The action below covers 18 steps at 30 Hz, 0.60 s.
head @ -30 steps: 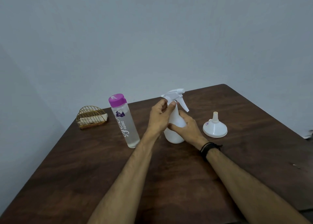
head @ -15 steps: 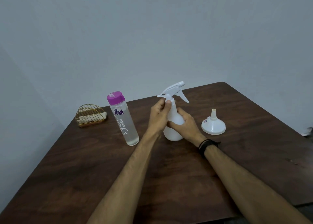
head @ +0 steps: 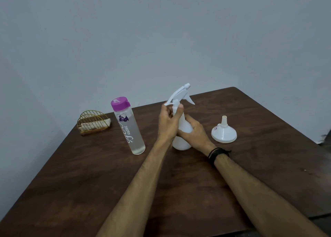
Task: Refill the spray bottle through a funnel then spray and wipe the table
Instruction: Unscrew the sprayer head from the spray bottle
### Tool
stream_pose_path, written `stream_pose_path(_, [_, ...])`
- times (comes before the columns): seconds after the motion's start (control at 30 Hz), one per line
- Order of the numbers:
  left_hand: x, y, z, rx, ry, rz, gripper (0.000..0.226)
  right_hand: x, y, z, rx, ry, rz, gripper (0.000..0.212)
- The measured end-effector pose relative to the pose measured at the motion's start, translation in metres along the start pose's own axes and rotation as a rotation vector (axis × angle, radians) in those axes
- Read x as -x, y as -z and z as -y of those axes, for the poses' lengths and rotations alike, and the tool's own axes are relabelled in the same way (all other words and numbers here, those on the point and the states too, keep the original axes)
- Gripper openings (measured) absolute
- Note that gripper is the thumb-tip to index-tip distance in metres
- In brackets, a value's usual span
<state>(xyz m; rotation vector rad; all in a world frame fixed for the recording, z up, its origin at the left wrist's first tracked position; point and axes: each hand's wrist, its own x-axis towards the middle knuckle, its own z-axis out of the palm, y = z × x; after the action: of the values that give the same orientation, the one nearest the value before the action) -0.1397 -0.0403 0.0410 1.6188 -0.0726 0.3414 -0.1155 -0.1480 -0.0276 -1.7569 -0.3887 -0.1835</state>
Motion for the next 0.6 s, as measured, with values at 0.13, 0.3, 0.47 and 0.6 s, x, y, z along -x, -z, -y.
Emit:
stream_pose_path(0.13, [-0.001, 0.008, 0.003, 0.038, -0.011, 0.077, 0.007, -0.001, -0.001, -0.001, 0.011, 0.004, -0.004, 0.055])
stream_pose_path(0.3, [-0.006, -0.005, -0.006, -0.045, 0.001, -0.143, 0.048, 0.0, 0.0, 0.0, -0.009, 0.014, 0.007, 0.063])
stream_pose_path(0.47, [0.002, -0.007, -0.002, -0.073, 0.021, -0.003, 0.041, 0.001, 0.0, 0.001, -0.008, 0.0, 0.002, 0.061])
stream_pose_path(0.6, [-0.001, 0.002, 0.001, 0.037, 0.03, 0.007, 0.013, 0.001, 0.0, 0.002, 0.012, -0.008, -0.027, 0.045])
